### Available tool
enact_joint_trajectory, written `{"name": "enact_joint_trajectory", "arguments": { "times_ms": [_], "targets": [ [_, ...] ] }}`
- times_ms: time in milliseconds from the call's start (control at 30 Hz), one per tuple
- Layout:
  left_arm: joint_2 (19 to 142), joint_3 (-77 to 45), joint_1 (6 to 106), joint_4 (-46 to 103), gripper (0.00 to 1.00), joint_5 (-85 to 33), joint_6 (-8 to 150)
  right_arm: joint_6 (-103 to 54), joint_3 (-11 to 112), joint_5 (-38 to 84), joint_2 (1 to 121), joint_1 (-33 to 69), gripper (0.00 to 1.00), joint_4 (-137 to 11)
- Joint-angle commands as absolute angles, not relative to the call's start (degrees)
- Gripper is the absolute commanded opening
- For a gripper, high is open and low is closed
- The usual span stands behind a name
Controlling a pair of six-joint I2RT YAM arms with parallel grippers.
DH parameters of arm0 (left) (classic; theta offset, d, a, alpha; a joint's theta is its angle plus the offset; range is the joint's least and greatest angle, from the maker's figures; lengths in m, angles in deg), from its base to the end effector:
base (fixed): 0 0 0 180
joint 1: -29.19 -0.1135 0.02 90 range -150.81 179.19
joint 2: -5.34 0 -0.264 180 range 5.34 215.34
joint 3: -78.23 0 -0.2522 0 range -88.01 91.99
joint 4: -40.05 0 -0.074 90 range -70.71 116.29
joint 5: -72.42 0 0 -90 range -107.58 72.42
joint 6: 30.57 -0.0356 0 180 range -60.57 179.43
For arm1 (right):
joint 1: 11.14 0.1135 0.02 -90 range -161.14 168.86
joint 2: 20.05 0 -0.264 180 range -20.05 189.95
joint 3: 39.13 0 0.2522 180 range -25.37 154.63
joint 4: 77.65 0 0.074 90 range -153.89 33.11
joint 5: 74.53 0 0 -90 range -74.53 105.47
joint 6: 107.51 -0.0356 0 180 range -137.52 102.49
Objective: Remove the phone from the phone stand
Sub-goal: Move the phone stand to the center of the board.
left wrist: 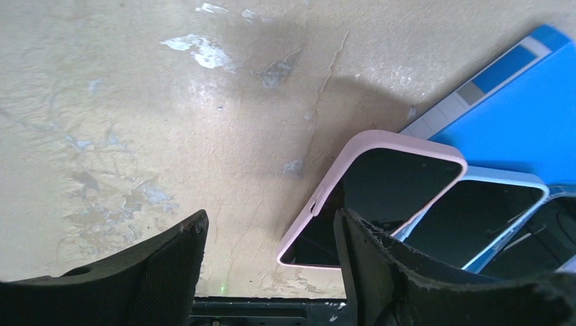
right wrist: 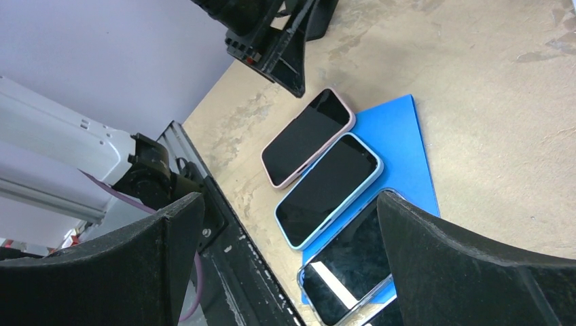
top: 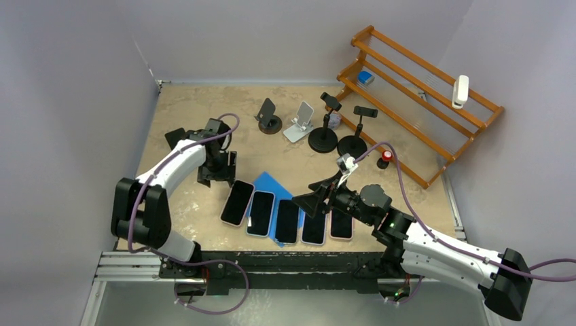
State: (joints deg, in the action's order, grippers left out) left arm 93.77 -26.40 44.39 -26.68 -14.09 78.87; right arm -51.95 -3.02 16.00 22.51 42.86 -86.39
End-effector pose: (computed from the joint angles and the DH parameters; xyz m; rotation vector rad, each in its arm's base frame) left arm 0.2687 -0.0708 0.2126 -0.1173 2.9511 0.0073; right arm 0.1089 0.1504 0.2681 -0.2907 1.6394 1.2141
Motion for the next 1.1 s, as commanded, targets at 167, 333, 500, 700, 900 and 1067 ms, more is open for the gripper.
{"name": "enact_joint_trajectory", "arguments": {
  "times_ms": [167, 333, 500, 700, 900, 1067],
  "targets": [
    [83.5, -21.74, 42.89, -25.17, 0.68, -10.35, 83.0, -50.79, -0.37, 15.21, 21.34, 43.0, 0.99, -87.0],
    [77.84, -21.91, 38.05, -19.39, 0.73, -8.86, 87.01, -50.58, 0.02, 15.38, 21.66, 43.0, 0.99, -87.01],
    [73.57, -23.72, 32.17, -12.73, 0.84, -5.45, 92.98, -50.08, 0.71, 15.38, 21.96, 43.0, 0.99, -86.88],
    [75.18, -25.61, 27.86, -4.99, 0.92, -0.53, 91.71, -49.26, 1.79, 15.38, 22.33, 42.99, 0.99, -87.18],
    [78.83, -30.59, 26.34, 5.3, 1.0, 3.93, 87.37, -49.03, 1.9, 16.78, 22.48, 42.98, 0.99, -87.86],
    [81.81, -31.52, 23.32, 9.22, 1.0, -0.01, 86.08, -49.09, 2.12, 17.14, 22.83, 43.0, 0.99, -88.06]
  ]
}}
